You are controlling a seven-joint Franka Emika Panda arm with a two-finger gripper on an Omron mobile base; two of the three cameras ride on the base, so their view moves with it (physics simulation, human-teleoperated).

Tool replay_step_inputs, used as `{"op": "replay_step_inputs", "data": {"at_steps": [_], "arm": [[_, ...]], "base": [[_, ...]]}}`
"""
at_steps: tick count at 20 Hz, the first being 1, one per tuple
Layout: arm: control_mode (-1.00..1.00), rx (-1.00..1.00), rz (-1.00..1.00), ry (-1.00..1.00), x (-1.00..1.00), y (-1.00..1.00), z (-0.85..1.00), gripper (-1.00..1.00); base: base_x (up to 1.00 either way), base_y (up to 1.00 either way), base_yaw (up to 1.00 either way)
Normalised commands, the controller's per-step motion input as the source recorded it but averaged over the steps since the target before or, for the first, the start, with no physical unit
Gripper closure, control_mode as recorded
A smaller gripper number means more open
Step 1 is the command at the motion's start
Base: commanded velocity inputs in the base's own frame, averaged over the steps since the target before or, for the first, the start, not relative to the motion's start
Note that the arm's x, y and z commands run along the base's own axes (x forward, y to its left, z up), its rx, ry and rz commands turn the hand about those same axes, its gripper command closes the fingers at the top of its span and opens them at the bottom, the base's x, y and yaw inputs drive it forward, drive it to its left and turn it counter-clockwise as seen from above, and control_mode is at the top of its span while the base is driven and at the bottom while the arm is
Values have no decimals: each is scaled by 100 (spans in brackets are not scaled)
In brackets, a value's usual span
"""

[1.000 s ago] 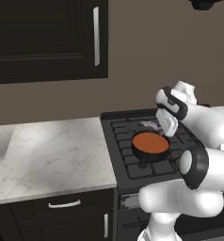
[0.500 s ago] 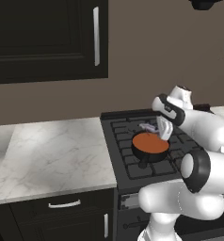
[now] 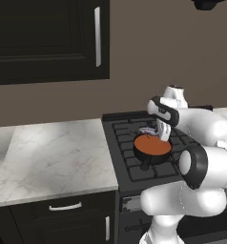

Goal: Retrieve the fish from the fridge and place it on the saucepan with marinade on the stove.

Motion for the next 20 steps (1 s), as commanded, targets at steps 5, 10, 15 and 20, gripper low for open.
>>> {"op": "replay_step_inputs", "data": {"at_steps": [5, 10, 15, 20], "arm": [[-100, -10, 0, 2, 14, -11, -14, 100], [-100, 0, 0, 0, 12, -4, -27, 100], [-100, 0, 0, 0, 25, 0, -28, 100], [-100, 0, 0, 0, 36, 0, -23, 100]], "base": [[0, 0, 0], [0, 0, 0], [0, 0, 0], [0, 0, 0]]}}
